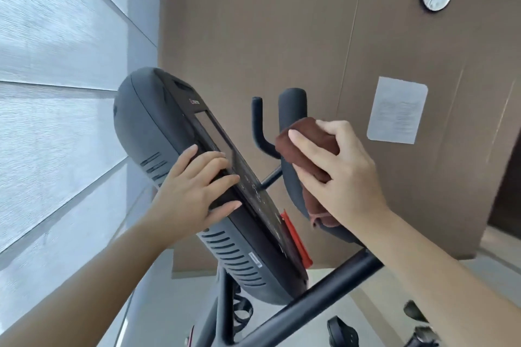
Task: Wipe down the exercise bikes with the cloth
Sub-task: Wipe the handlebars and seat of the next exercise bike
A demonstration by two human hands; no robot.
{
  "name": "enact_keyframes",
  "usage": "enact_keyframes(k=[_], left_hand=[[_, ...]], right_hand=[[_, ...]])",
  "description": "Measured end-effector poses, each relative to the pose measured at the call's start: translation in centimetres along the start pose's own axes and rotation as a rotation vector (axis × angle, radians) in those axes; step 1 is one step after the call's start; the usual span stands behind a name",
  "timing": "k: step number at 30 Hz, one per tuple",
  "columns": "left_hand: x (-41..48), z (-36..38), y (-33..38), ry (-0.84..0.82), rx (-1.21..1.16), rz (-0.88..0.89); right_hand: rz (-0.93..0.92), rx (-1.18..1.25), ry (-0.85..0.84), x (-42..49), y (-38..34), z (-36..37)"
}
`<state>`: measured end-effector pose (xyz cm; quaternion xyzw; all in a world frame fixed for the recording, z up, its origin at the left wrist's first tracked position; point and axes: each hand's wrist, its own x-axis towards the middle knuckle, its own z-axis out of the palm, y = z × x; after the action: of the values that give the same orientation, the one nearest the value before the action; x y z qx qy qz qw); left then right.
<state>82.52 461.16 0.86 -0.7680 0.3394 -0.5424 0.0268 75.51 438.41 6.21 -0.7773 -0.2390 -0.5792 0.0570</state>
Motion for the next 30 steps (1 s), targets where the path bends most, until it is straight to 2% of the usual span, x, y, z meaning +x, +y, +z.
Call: enact_keyframes(k=[5,7,9,12,15,18,21,25,26,30], left_hand=[[-0.2,1.0,-0.1,0.076,-0.009,0.000],[-0.1,1.1,0.0,0.093,0.003,0.000],[-0.1,1.2,0.0,0.108,0.003,0.006],[-0.2,1.3,-0.1,0.127,-0.008,0.014],[-0.1,1.5,-0.2,0.146,-0.015,0.013],[-0.1,1.7,-0.4,0.170,-0.011,0.022],[-0.1,2.0,-0.4,0.191,-0.006,0.027],[0.0,2.0,-0.1,0.202,0.003,-0.003],[0.0,2.0,-0.1,0.199,0.001,-0.003],[-0.1,2.0,0.0,0.195,-0.002,-0.018]], right_hand=[[-0.101,-0.006,-0.292,-3.8,0.2,-3.3],[-0.091,0.009,-0.338,-3.5,-0.1,-4.1],[-0.042,0.052,-0.280,-1.9,-0.5,-4.0],[0.062,0.052,-0.042,1.6,-1.5,-2.1],[0.092,-0.128,0.027,2.9,-2.7,0.3],[0.067,-0.174,-0.006,0.4,-3.0,0.7],[0.073,-0.049,-0.122,-2.6,-2.5,-0.9],[0.200,0.123,-0.239,-2.3,-2.0,-2.5],[0.222,0.139,-0.198,-1.5,-2.0,-2.6],[0.272,0.150,0.139,3.1,-3.3,-0.6]])
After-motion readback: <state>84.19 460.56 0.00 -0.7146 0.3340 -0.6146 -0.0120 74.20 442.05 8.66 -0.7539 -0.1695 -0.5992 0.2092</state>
